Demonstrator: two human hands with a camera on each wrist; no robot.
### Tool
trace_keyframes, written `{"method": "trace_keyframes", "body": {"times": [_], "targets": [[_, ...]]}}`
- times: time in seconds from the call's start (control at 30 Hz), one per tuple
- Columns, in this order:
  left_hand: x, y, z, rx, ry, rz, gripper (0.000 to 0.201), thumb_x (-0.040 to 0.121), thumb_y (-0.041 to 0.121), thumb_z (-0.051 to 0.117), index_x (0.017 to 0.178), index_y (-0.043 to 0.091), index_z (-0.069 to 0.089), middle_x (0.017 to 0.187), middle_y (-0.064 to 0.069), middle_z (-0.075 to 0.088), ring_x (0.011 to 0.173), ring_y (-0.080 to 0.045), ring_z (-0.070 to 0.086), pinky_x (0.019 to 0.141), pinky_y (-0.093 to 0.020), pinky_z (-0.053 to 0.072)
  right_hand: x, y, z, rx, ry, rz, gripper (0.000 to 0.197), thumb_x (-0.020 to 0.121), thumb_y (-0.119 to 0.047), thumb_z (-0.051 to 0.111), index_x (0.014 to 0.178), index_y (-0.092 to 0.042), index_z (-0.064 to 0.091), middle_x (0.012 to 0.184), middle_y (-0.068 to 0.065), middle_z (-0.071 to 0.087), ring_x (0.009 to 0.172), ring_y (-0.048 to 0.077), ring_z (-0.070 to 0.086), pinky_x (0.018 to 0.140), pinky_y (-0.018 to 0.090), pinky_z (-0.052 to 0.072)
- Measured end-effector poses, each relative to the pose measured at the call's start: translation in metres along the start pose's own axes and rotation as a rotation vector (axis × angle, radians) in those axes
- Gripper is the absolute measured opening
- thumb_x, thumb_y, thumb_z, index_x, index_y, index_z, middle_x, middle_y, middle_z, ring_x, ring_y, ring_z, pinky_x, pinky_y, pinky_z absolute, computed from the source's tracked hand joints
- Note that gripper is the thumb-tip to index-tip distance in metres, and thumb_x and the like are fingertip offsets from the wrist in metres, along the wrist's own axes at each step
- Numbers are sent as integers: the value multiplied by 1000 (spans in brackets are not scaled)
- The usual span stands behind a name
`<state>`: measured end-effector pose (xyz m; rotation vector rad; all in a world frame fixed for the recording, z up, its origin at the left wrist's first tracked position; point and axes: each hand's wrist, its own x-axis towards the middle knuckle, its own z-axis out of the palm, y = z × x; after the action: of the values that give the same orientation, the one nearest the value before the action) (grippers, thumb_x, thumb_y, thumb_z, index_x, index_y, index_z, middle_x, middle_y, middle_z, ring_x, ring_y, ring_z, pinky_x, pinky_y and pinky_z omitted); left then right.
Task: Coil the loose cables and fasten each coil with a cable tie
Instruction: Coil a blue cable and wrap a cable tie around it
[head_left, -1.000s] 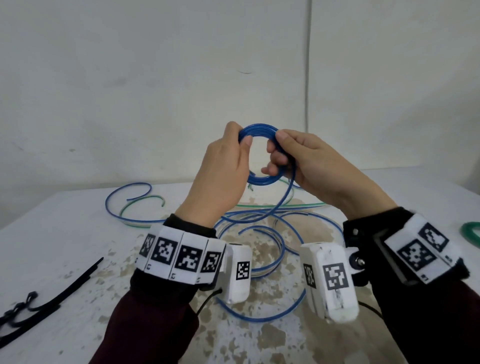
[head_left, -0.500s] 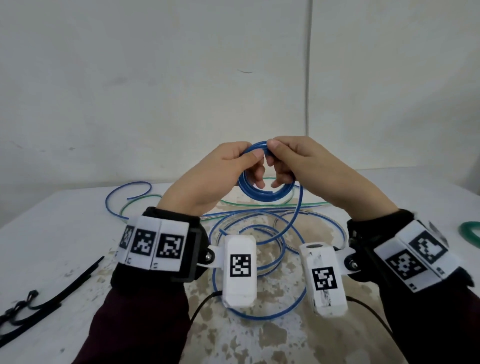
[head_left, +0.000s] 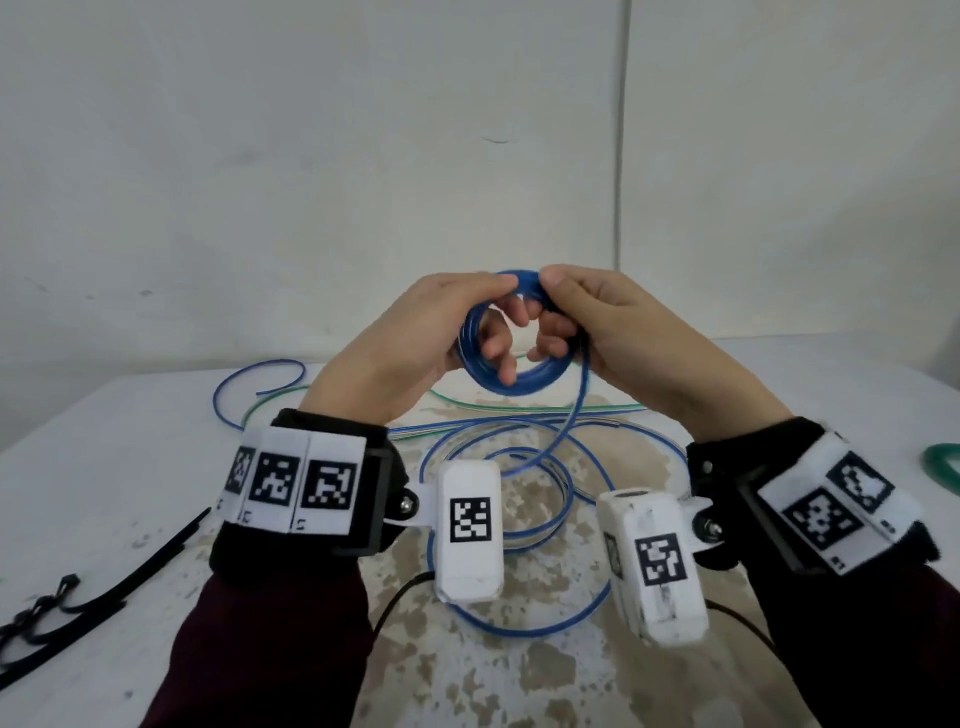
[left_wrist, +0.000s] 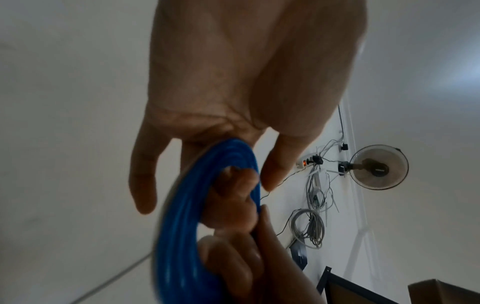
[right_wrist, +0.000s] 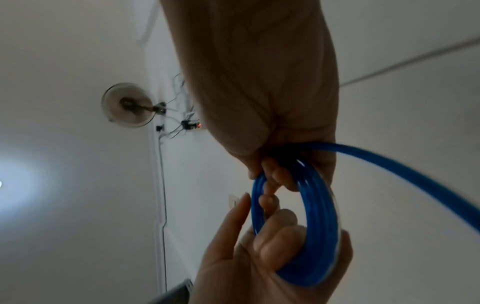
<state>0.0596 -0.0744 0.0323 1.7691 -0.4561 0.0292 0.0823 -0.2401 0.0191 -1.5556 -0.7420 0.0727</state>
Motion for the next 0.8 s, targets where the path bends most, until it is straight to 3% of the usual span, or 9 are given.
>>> {"method": "trace_keyframes", "body": {"times": [0.1, 0.2, 0.27, 0.33, 0.43, 0.53, 0.63, 0.73, 0.8], "targets": [[-3, -2, -2, 42, -33, 10, 33, 100, 22, 42, 75, 3, 53, 58, -5, 39, 43, -17, 44, 54, -23, 40, -2, -3, 4, -200, -26, -24, 35, 105, -18, 31, 81, -10, 56, 58, -12, 41, 52, 8, 36, 66, 25, 47], [-3, 0, 4, 34, 33, 130, 32, 101, 18, 40, 73, 5, 49, 70, -11, 38, 45, -8, 26, 46, -16, 26, -2, -5, 3, -122, 44, -31, 34, 104, -23, 35, 82, -10, 58, 61, 0, 38, 57, 12, 42, 67, 24, 50], [0, 1, 11, 12, 121, 199, 33, 102, 18, 39, 72, 8, 48, 69, -14, 28, 46, -8, 21, 45, -15, 21, -2, -7, 2, -27, 112, -16, 37, 103, -28, 34, 87, -9, 61, 62, 3, 49, 63, 17, 54, 67, 24, 52], [3, 1, 17, -134, 225, 241, 34, 103, 19, 39, 71, 9, 44, 61, -6, 22, 45, -8, 19, 44, -17, 19, -1, -10, 0, 98, 145, 0, 39, 104, -27, 30, 92, -8, 62, 64, 4, 59, 69, 19, 62, 68, 24, 53], [6, 2, 19, -395, 304, 226, 36, 103, 21, 37, 69, 10, 41, 57, 3, 24, 43, -7, 20, 45, -18, 18, -2, -13, 0, 197, 137, -17, 39, 105, -21, 25, 92, -7, 59, 64, 1, 60, 71, 17, 64, 73, 27, 55], [6, 3, 17, -433, 182, 134, 36, 101, 23, 35, 68, 11, 42, 52, 1, 27, 40, -12, 29, 47, -22, 27, -1, -12, 2, 152, 129, -59, 36, 105, -19, 25, 83, -9, 52, 58, -3, 48, 60, 14, 54, 71, 27, 49], [2, 4, 13, -211, 8, 27, 32, 98, 27, 40, 73, 7, 46, 47, 1, 39, 40, -18, 40, 56, -28, 39, -5, -13, 0, -52, 66, -39, 34, 105, -18, 28, 81, -9, 51, 57, -3, 36, 53, 11, 41, 63, 25, 44], [-1, 1, 7, -71, -92, -33, 32, 90, 34, 49, 83, 3, 52, 59, -7, 41, 41, -18, 43, 56, -29, 43, -9, -16, 1, -261, -21, 35, 28, 104, -18, 31, 86, -6, 49, 53, -6, 35, 48, 9, 38, 59, 25, 47], [-3, -1, 7, -65, -106, -22, 31, 93, 31, 47, 79, 4, 51, 60, -4, 38, 42, -12, 35, 52, -24, 39, -9, -17, 4, -295, -3, 67, 18, 104, -19, 33, 92, -9, 44, 50, -9, 38, 47, 10, 39, 60, 29, 48]]}}
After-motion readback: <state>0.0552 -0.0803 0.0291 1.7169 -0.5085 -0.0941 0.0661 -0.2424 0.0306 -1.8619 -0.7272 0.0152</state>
